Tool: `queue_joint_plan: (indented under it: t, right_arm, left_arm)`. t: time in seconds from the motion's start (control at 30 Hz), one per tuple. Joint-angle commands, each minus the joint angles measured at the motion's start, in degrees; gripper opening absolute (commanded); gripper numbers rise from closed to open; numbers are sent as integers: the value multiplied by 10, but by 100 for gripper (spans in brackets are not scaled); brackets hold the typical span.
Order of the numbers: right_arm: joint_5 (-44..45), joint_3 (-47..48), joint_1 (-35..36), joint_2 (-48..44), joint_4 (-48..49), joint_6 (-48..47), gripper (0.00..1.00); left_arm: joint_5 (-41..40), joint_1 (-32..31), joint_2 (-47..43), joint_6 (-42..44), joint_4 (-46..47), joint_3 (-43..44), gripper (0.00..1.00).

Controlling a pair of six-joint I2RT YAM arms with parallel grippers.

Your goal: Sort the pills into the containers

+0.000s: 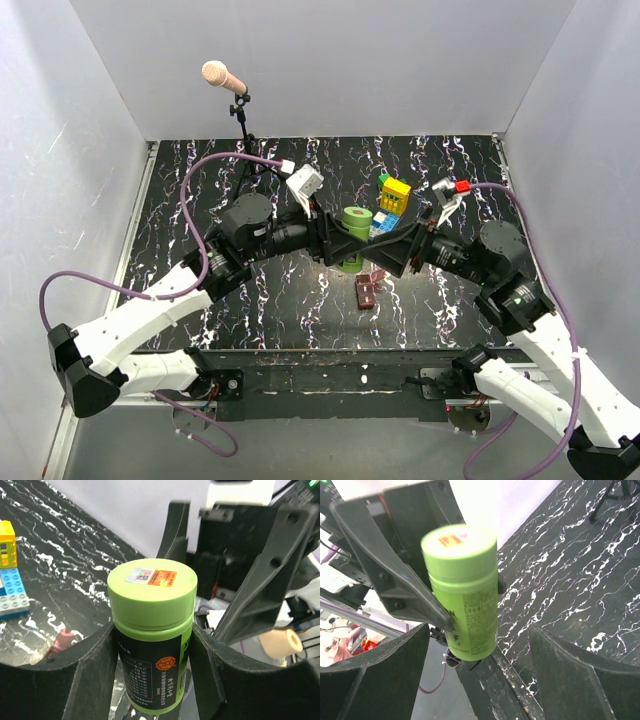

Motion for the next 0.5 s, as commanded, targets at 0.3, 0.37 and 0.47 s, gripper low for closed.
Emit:
queue_joint_plan:
  t: [0.3,0.37,0.47]
  right_arm:
    - [-73,157,-2,98,-102,-30,85]
    - [-78,158,-3,112,-110,-23,84]
    - [-86,154,-2,129,-117,-17,82]
  left_arm:
    - [86,-2,5,107,-196,81,0]
    - [87,-2,10,105,-188,79,0]
    - [83,-2,18,107,-187,85,0]
